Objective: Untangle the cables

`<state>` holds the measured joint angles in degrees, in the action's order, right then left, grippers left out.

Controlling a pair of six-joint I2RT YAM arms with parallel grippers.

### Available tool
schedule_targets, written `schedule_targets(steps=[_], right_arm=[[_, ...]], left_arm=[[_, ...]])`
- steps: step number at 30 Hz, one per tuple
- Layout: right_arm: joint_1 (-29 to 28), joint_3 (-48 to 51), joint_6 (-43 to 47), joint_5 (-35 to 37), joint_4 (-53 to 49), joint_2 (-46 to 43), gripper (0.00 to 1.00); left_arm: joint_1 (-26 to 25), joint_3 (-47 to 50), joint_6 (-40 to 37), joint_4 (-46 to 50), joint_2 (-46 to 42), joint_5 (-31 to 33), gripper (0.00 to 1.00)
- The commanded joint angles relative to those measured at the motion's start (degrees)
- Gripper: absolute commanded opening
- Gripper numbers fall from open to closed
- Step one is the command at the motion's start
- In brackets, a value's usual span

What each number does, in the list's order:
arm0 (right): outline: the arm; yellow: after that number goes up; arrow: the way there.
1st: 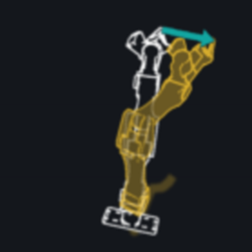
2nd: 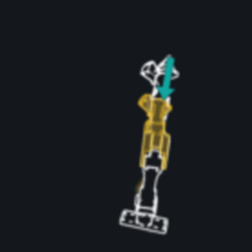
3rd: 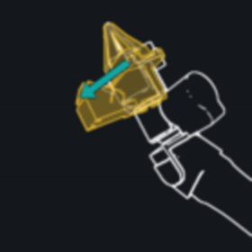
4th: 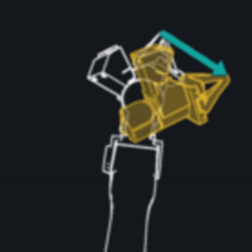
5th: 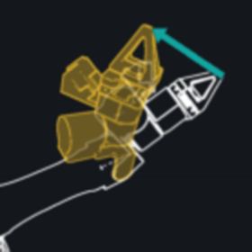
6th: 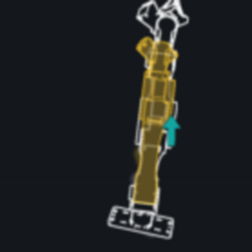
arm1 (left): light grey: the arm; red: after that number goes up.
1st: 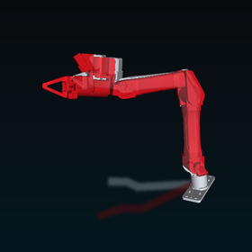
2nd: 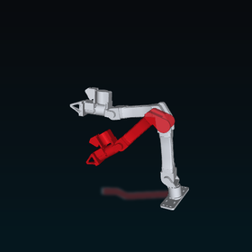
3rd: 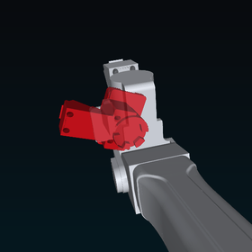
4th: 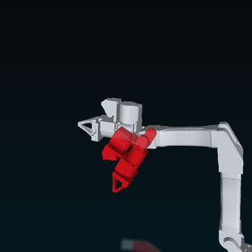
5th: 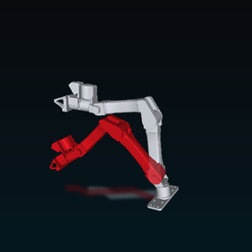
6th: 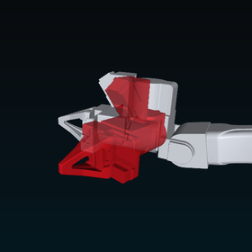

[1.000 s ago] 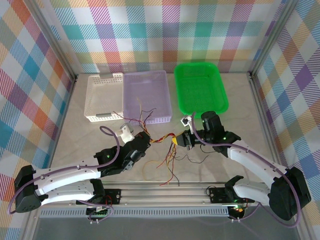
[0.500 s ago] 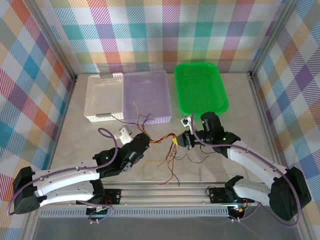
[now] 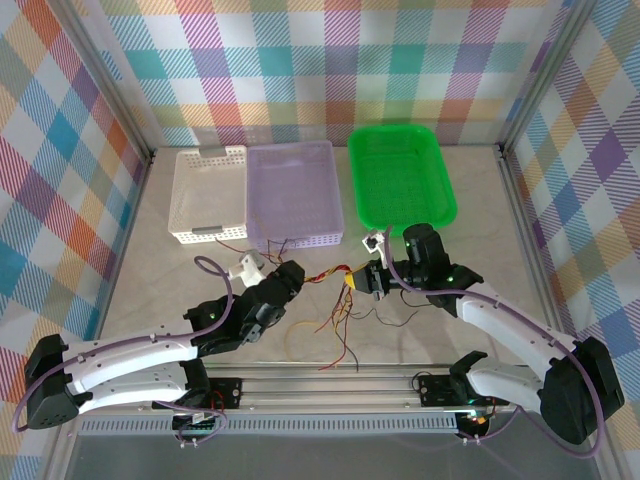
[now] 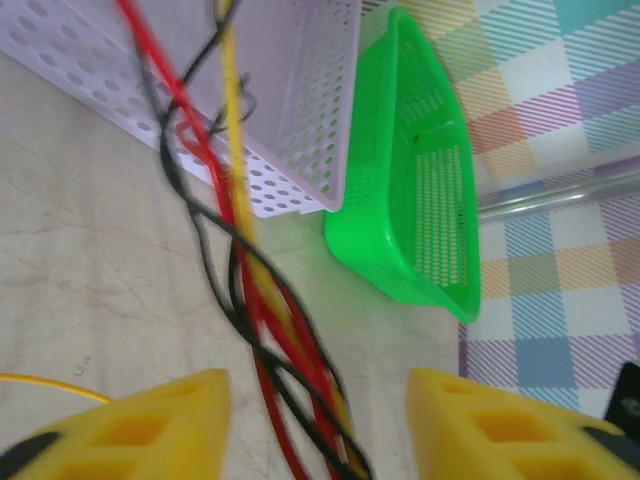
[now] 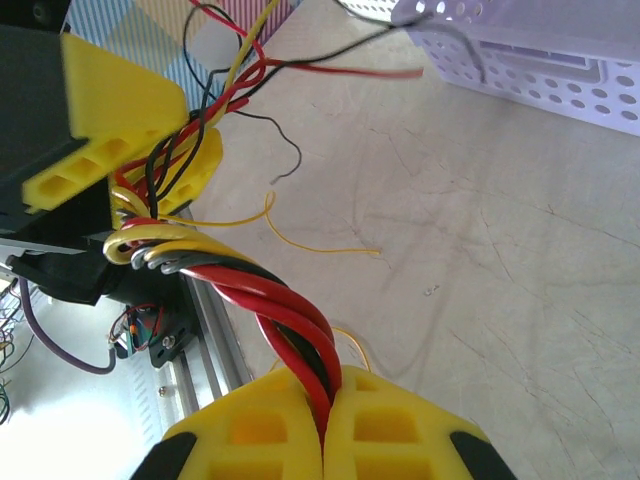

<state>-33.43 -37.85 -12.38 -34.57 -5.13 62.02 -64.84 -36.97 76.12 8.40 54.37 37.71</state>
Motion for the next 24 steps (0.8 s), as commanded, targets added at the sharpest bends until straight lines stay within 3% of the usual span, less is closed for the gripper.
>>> schedule_targets(steps=[1,4,7,14,18,24], right_arm=[[-0.5,0.57,0.56,-1.78,3.19,-1.02,0.0],[-0.58,0.67,0.85,-1.74,3.1,-1.1,0.0],[-0.69,0.75,0.95,-1.73,2.89,-1.02,0.0],[-0.67,0.63,0.96,-0.95,2.76,-1.2,0.0],[-0.67,0.52,0.44,3.97,1.63,-2.22,0.0],[-0.67,0.53,0.08,9.12,1.26,-5.13,0.42]], left_arm=[[0.55,-0.03,0.58,-2.16,0.89,-0.47,0.22],[0.72,0.36,1.25,-2.4,0.72,-0.64,0.06],[1.11,1.08,1.6,-3.12,0.29,-1.01,0.01],[1.73,2.32,2.51,-3.85,-0.74,-1.81,0.0],[1.73,3.68,3.98,-3.84,-2.27,-0.82,0.0],[1.73,5.42,10.27,-2.78,-3.28,2.05,0.0]])
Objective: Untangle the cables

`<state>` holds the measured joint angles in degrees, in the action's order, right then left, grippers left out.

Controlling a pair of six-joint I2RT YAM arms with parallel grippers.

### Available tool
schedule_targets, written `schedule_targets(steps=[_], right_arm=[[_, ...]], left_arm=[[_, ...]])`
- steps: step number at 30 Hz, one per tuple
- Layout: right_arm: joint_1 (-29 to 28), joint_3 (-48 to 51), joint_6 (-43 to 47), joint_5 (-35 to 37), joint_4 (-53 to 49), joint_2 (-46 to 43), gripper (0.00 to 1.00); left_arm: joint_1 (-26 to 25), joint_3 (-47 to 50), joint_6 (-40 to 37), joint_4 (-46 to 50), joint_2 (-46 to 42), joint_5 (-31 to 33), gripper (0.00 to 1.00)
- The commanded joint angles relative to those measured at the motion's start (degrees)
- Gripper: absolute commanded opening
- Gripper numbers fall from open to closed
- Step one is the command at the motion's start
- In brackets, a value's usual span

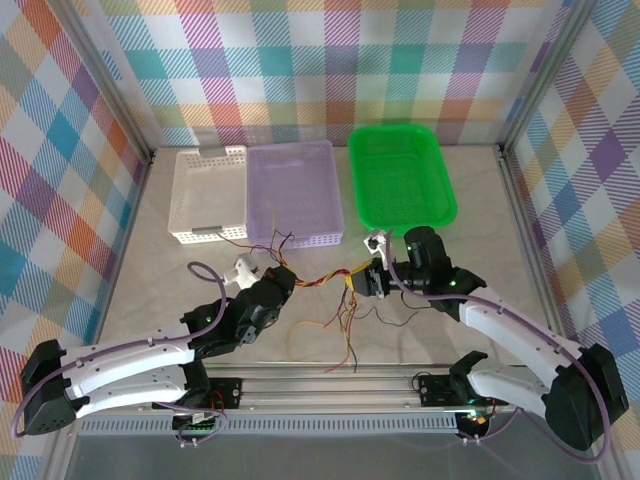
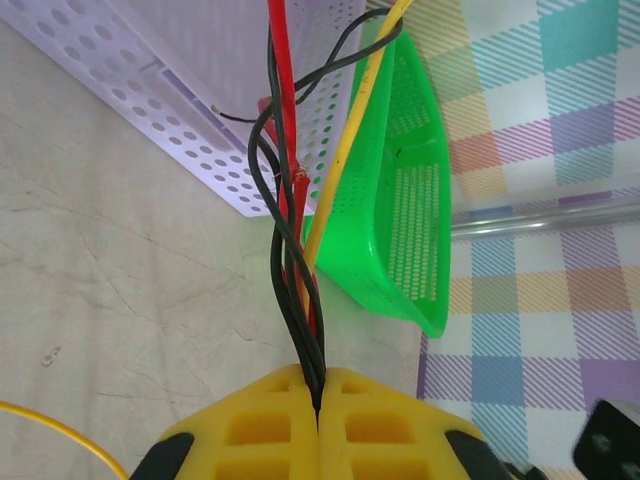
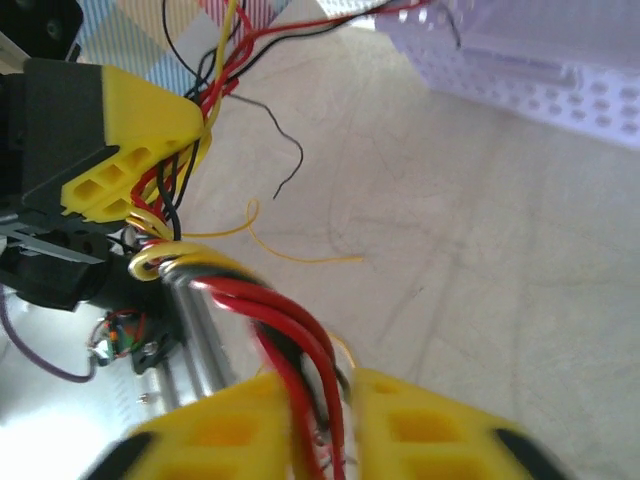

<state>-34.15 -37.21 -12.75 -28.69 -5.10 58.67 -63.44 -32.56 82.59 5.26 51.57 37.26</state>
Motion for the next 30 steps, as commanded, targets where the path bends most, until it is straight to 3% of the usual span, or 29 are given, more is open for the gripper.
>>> schedule_targets(steps=[1,5,12,15,21,30], right_arm=[[0.05,-0.19,0.37,3.94,1.13,-2.16,0.45],[0.03,-0.49,-0.53,6.1,1.01,-4.5,0.59],[-0.61,1.79,-8.88,-1.05,9.83,-11.63,0.66],[-4.23,1.3,-9.2,-1.4,10.37,-11.82,0.66],[-14.74,1.97,-5.43,6.97,9.58,-7.23,0.65],[-20.06,3.85,-5.7,15.37,17.49,0.56,0.63]], left_arm=[[0.33,0.85,4.42,0.29,-0.22,2.75,0.0],[0.33,-0.55,6.41,-0.05,1.52,3.98,0.0],[0.33,-3.65,13.82,-0.85,5.53,4.59,0.0],[0.33,-4.71,15.65,-3.19,7.62,3.54,0.0],[-0.26,-7.81,17.2,-4.06,9.22,2.0,0.0],[-2.62,-7.26,20.24,-7.34,8.81,0.45,0.0]])
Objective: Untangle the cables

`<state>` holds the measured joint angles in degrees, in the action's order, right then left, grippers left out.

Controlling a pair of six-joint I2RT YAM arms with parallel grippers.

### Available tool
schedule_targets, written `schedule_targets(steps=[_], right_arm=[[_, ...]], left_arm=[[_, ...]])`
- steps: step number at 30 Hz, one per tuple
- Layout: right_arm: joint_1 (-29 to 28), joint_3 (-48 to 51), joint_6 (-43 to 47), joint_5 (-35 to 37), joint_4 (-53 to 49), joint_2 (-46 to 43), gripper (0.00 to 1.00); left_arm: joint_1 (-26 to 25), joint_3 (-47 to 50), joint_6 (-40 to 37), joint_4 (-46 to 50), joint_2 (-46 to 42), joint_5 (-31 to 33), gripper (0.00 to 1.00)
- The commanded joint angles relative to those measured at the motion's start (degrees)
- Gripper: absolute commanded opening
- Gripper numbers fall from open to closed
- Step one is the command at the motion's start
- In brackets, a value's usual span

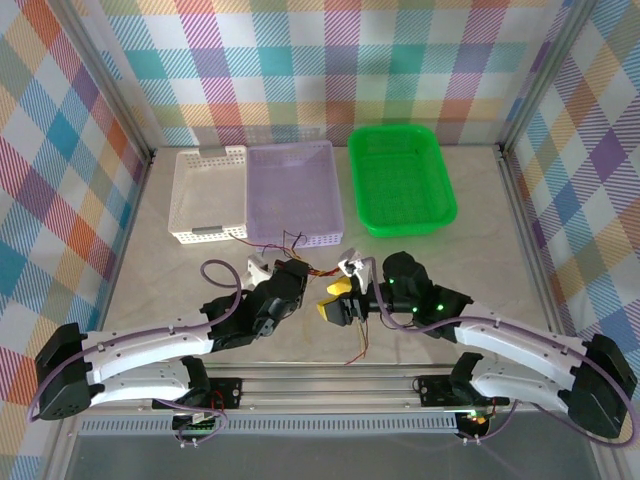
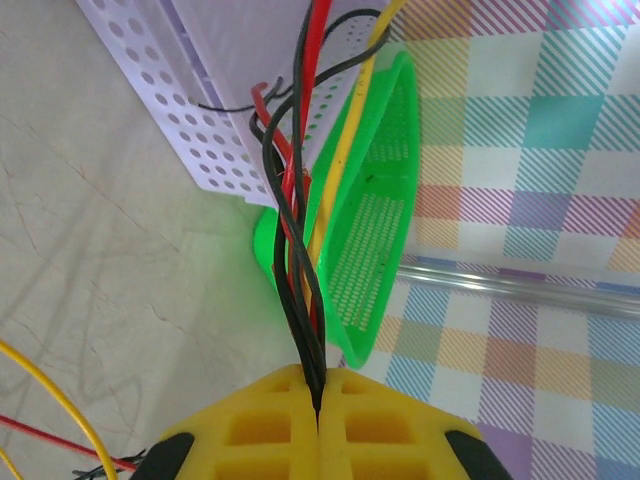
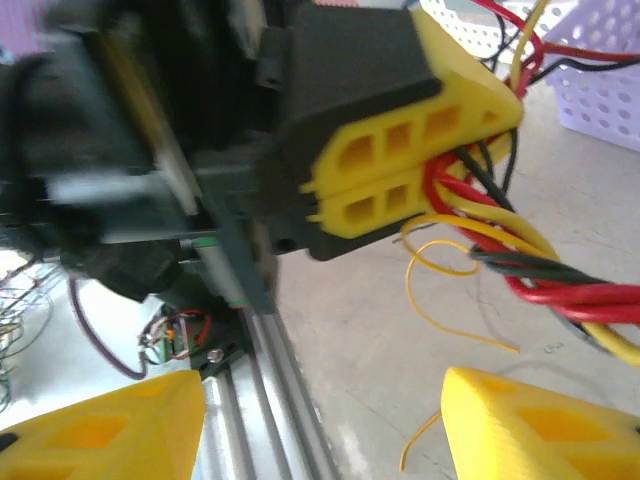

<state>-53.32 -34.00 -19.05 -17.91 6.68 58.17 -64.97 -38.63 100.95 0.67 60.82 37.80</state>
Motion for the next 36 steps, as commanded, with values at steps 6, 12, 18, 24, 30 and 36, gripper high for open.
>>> schedule_targets(steps=[6,12,18,24,30,36], right_arm=[[-2.65,1.43,1.45,11.6,9.31,3.94,0.64],[-4.87,2.44,2.99,19.2,11.1,5.3,0.65],[-6.59,2.53,3.4,22.99,14.12,7.23,0.64],[-9.13,1.98,4.89,27.47,16.38,9.34,0.63],[-10.09,2.7,5.07,32.18,18.03,10.09,0.49],[-10.08,2.63,4.21,35.58,13.09,7.02,0.07]], left_arm=[[-2.18,-0.44,3.1,-3.04,-1.85,0.0,0.0],[-2.53,-0.34,3.66,-2.59,-3.14,0.51,0.0],[-3.05,-0.87,4.01,-2.58,-3.0,0.67,0.0],[-3.84,-1.44,4.29,-2.6,-2.72,1.08,0.0],[-4.4,-2.24,4.0,-1.99,-3.19,1.56,0.0],[-4.46,-1.59,4.09,1.29,-6.12,3.78,0.0]])
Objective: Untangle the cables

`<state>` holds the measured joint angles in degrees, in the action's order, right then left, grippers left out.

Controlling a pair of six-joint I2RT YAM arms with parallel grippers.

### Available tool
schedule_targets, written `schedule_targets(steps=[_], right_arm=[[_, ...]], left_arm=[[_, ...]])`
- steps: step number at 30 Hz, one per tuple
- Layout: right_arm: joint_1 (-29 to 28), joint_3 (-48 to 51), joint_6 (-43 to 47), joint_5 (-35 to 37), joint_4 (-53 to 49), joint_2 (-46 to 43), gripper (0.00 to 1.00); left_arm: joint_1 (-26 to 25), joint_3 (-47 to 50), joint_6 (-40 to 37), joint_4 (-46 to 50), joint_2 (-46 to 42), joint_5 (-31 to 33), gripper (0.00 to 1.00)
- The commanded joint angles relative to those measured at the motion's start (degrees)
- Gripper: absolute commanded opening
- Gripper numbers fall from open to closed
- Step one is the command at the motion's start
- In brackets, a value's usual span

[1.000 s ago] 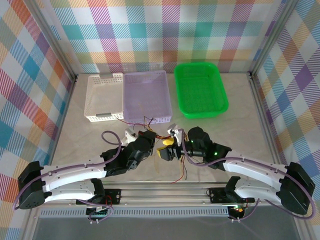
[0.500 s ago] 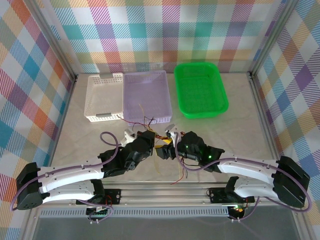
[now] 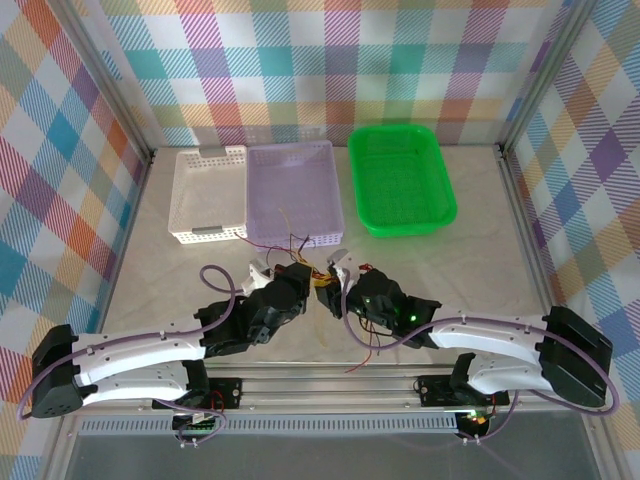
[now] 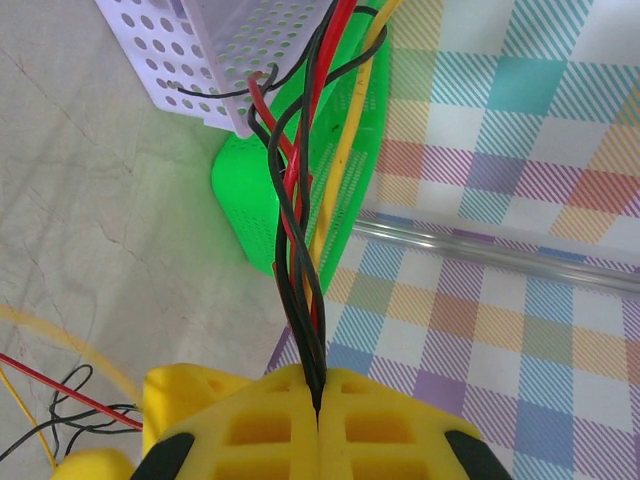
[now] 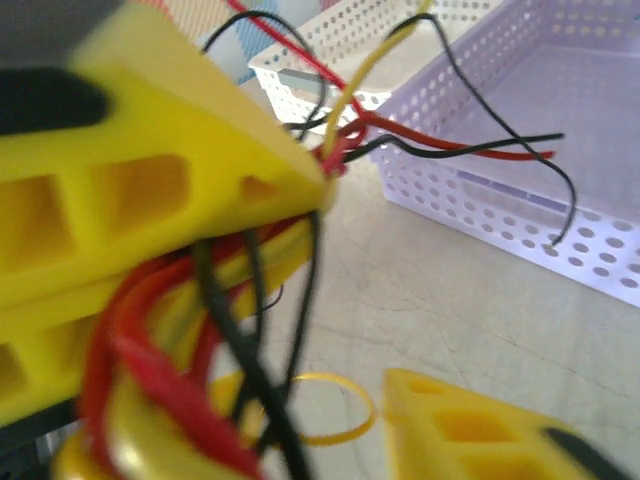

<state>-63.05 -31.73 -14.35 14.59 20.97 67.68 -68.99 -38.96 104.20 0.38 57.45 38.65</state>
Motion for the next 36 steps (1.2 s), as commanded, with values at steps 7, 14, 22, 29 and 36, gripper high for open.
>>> schedule_targets(steps=[7,14,22,29,36], right_arm=[[-0.39,2.46,-1.57,2.01,-10.77,-13.99,0.0],[-0.38,4.06,-1.29,-7.22,-9.68,-19.1,0.12],[-4.47,5.18,-0.45,-11.61,3.47,-10.19,0.68],[-9.66,3.1,2.43,-3.42,10.11,-0.17,0.71],[-11.9,2.24,3.56,3.8,23.83,10.08,0.73]], left_arm=[[-0.44,-1.46,2.63,20.95,-9.9,9.65,0.0],[-0.35,3.38,8.02,22.73,-13.15,10.34,0.0],[-0.3,2.28,7.42,13.63,-9.27,7.91,0.0],[-0.32,0.82,6.93,8.4,-6.19,7.68,0.0],[-0.43,-1.67,5.78,5.13,-2.99,5.9,0.0]])
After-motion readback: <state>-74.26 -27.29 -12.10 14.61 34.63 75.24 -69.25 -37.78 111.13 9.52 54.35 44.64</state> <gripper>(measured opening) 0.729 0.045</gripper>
